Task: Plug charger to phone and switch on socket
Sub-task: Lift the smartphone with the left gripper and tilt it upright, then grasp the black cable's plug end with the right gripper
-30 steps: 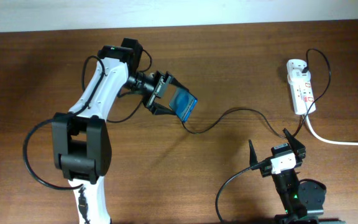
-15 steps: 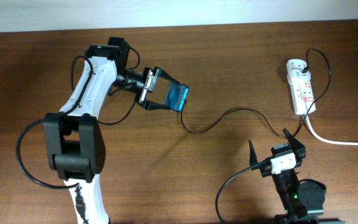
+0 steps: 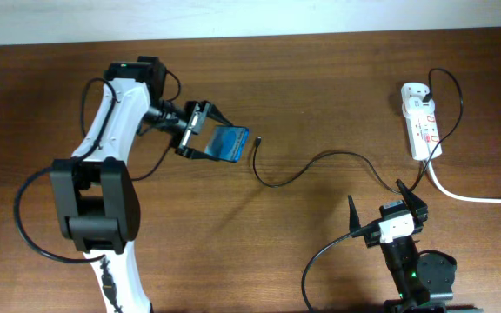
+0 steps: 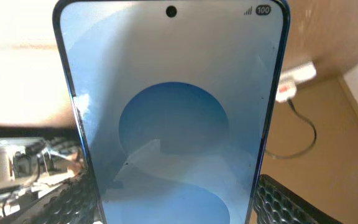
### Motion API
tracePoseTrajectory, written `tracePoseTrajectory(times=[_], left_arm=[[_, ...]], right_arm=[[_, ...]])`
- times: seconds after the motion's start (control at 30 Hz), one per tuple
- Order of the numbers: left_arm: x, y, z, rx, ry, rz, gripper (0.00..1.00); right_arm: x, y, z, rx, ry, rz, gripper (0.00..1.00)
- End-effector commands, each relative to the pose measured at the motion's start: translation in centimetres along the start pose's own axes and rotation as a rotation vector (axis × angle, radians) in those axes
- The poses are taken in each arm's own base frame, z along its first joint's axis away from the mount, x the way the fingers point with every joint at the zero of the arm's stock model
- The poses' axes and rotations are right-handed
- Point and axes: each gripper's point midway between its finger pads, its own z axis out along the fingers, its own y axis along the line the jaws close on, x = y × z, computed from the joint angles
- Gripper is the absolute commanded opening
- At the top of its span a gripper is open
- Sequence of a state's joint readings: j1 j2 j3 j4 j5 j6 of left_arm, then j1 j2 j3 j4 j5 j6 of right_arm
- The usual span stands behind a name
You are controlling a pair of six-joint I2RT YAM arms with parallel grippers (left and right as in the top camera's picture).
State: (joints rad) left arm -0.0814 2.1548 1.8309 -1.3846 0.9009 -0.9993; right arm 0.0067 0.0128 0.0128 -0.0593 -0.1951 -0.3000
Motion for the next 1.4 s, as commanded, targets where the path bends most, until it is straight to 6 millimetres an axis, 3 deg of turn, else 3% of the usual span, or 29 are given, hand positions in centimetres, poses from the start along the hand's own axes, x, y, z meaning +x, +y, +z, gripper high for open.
tracePoseTrajectory(times=[0.0,0.13,0.3,0.43,0.53,0.73,0.9,1.13,1.37], left_arm=[[-1.4,0.4,-0.4,-0.045,-0.089,0.001,0.00],[-1.4,0.6,-0.1,-0.065,-0.106,0.023,0.00],[-2.9,1.5,-0.4,-0.120,-0.194,0.022,0.00],[-4.9,2.2,-1.0,-0.174,-0.306,0.035,0.00],[-6.5,2.5,-1.7,-0.208,-0.401,0.052,0.00],[-7.7,2.6,-2.0,-0.250,-0.490,0.077,0.00],[-8.2,3.0,-1.8,-0.327,-0.585,0.111,0.00],[-7.4,1.4,-0.1,-0.316,-0.596,0.188,0.00],[-6.9,1.1,0.7,-0.287,-0.602,0.124,0.00]], right_arm=[[0.2,0.1,0.0,0.000,0.003,-0.003,0.98],[0.1,0.3,0.0,-0.011,-0.002,-0.002,0.98],[-0.4,0.8,0.0,-0.042,-0.027,-0.006,0.98],[-4.3,2.5,-0.6,-0.155,-0.202,-0.035,0.98],[-5.7,1.6,-0.8,-0.131,-0.245,0.114,0.98],[-5.2,-0.8,-0.6,-0.033,-0.224,0.504,0.98],[-6.3,-1.1,-0.8,-0.047,-0.224,0.652,0.98],[-7.3,-1.6,0.1,-0.042,-0.039,0.825,0.98],[-10.3,-0.4,2.1,-0.162,0.176,0.875,0.98]])
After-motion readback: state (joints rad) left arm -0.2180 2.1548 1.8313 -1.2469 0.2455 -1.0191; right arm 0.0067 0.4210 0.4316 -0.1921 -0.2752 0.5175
